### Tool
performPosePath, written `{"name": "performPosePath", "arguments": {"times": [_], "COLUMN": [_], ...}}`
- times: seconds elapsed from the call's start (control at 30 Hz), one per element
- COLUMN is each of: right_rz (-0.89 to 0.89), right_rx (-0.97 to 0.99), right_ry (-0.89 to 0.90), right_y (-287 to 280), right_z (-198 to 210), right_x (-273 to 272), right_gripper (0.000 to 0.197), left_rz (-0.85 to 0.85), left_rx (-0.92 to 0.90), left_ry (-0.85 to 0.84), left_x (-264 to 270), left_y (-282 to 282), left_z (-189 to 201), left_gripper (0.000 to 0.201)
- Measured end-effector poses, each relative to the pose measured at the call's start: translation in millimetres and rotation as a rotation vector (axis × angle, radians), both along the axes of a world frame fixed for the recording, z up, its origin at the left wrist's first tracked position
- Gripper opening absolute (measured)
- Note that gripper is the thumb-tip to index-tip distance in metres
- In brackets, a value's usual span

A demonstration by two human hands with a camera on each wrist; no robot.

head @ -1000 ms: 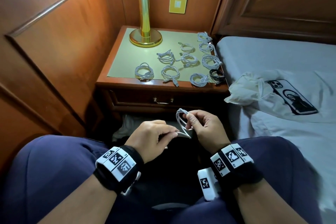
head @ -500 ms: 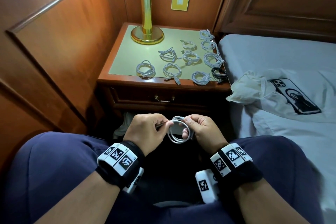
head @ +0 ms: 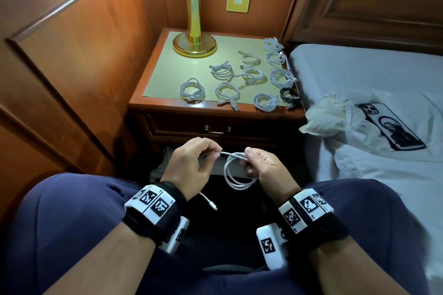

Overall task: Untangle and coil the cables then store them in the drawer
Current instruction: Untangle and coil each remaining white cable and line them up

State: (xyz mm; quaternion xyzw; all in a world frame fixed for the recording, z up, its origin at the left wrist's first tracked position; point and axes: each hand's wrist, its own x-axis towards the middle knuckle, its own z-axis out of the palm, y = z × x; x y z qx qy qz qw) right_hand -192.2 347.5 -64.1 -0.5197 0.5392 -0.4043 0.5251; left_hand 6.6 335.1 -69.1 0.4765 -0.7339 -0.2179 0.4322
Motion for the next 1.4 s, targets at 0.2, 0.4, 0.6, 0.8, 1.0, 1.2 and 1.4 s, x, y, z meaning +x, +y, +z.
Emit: {"name": "performPosePath", "arguments": {"times": [0.2, 0.4, 0.6, 0.8, 1.0, 1.2, 1.4], "right_rz": [0.101, 0.084, -0.013, -0.036, -0.002, -0.029, -0.086], "right_rx": [-0.087, -0.147, -0.179, -0.282, -0.269, -0.293, -0.396], "right_ry": [-0.102, 0.066, 0.156, 0.241, 0.19, 0.296, 0.438], "right_y": [3, 7, 6, 7, 6, 5, 4], "right_z": [-1, 0, -3, 0, -5, -10, -9], "right_x": [4, 8, 11, 17, 17, 16, 13], "right_gripper": [0.025, 0.026, 0.022, 0.02, 0.025, 0.026, 0.025], "left_rz": [0.139, -0.06, -0.098, -0.199, -0.171, -0.053, 0.145], "left_rx": [0.298, 0.792, 0.81, 1.012, 0.957, 0.719, 0.554], "left_ry": [0.23, 0.746, 0.878, 1.222, 1.067, 0.665, 0.273], "left_x": [-5, -17, -23, -23, -24, -27, -21], "left_y": [0, 11, 12, 8, 9, 11, 8], "left_z": [1, 7, 8, 15, 12, 8, 5], "left_gripper": [0.009, 0.022, 0.03, 0.04, 0.045, 0.032, 0.032]}}
